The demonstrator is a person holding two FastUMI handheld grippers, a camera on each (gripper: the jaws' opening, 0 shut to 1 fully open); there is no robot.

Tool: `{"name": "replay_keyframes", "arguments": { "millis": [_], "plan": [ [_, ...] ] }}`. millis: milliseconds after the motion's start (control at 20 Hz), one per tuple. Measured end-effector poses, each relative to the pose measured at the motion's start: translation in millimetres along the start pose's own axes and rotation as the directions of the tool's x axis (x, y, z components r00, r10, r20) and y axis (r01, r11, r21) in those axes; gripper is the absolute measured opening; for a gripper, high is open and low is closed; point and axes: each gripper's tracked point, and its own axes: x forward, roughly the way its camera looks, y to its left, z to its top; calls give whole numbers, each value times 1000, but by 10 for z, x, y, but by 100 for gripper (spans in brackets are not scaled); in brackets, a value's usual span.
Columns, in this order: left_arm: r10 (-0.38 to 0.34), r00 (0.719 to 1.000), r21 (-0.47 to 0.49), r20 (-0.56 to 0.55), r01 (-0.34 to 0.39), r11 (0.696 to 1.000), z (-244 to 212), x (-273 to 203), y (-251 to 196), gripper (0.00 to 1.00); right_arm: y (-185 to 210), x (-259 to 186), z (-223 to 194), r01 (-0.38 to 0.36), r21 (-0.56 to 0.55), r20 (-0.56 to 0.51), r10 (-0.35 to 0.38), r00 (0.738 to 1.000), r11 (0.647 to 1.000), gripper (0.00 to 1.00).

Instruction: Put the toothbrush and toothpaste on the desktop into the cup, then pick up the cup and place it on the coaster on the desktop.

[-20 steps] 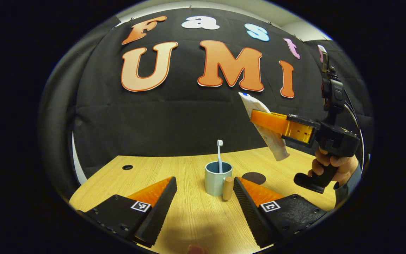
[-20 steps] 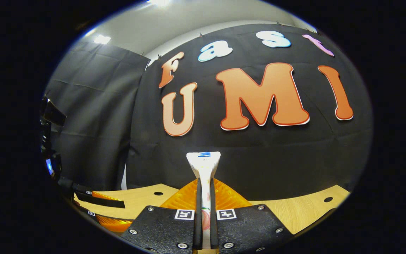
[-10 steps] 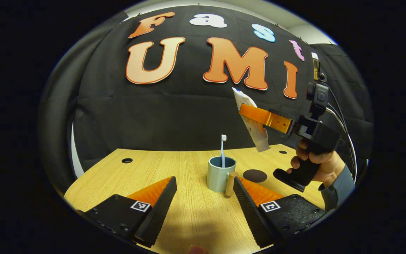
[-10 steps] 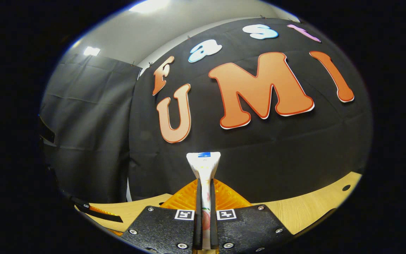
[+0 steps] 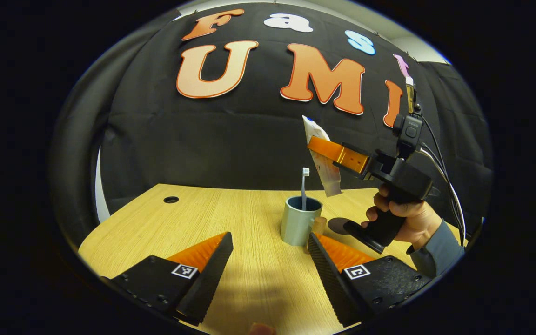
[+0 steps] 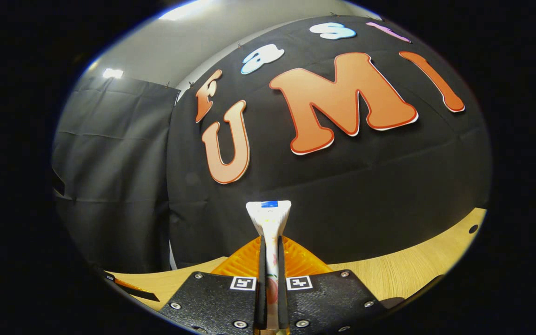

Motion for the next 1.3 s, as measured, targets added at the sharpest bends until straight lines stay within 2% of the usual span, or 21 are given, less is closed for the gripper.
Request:
{"name": "replay_keyframes", "arguments": {
  "millis": [350,600,700,1000,1050,1250,1300],
  "plan": [
    [10,999,-36,-39,-12,999,-201,47,97,98,-141,125,-369,39,1,-72,-38,997,999,9],
    [7,996,-62,-84,-13,998,-324,109,68,98,-119,125,-323,34,-26,-69,-36,997,999,14],
    [20,996,-63,-88,-26,998,-361,87,93,98,-118,141,-248,34,-37,-50,-35,998,999,13],
    [27,995,-46,-96,-32,998,-363,81,22,100,-66,15,-184,13,-60,-104,-19,994,998,13],
    [25,995,-43,-93,-29,999,-372,53,-9,98,-58,-25,-166,11,-72,-118,-19,993,997,14],
    [24,995,-28,-96,-27,999,-328,46,-117,98,-43,-281,-90,2,-103,-177,-20,984,995,31],
    [25,995,-23,-97,-27,999,-312,48,-141,97,-66,-359,-55,6,-118,-187,-28,982,993,41]
  ]
}}
